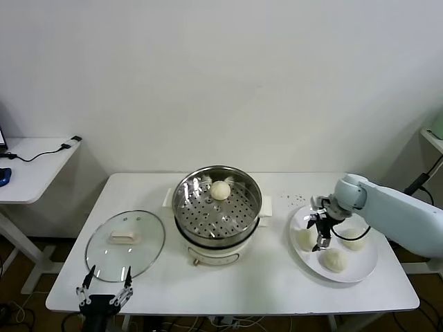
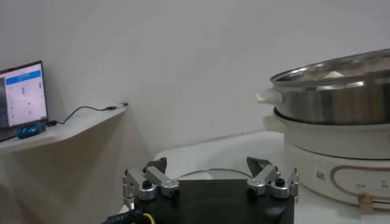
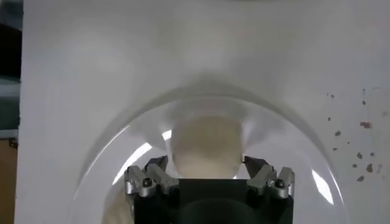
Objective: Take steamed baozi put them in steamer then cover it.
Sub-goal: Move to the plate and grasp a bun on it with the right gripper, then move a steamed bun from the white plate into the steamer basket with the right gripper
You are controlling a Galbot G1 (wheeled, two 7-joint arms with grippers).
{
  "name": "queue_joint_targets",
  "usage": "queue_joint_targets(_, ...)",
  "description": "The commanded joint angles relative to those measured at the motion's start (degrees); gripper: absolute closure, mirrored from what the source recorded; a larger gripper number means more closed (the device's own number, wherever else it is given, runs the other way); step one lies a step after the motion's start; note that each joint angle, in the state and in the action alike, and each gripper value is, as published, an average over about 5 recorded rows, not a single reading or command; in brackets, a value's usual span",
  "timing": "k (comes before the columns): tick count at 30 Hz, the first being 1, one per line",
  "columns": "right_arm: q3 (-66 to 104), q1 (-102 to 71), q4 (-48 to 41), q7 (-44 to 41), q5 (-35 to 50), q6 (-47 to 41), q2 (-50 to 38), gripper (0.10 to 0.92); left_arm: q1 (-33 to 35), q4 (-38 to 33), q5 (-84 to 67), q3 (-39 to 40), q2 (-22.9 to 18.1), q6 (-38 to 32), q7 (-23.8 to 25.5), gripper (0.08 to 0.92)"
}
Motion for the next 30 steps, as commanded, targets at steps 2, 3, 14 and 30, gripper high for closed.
queue_joint_targets(2, 1.73, -1.5, -2.58, -0.76, -0.78, 0.28, 1.98, 0.227, 0.03, 0.17, 0.05, -0.11, 0.04, -0.1, -0.02, 0.177)
queue_joint_targets(3, 1.7, -1.42, -2.57, -0.83, -0.71, 0.32, 1.93, 0.244, 0.02, 0.09, 0.02, -0.13, 0.0, -0.06, -0.03, 0.177)
queue_joint_targets(14, -0.26, 2.68, -0.1, -1.22, 2.91, 0.39, -0.87, 0.336, -0.05, 0.05, 0.01, -0.12, -0.38, 0.0, -0.05, 0.177)
queue_joint_targets(30, -28.25, 46.72, -2.02, -2.63, 32.38, -0.14, 10.93, 0.347, -0.01, -0.69, 0.16, 1.25, -0.52, -0.42, 0.0, 0.177)
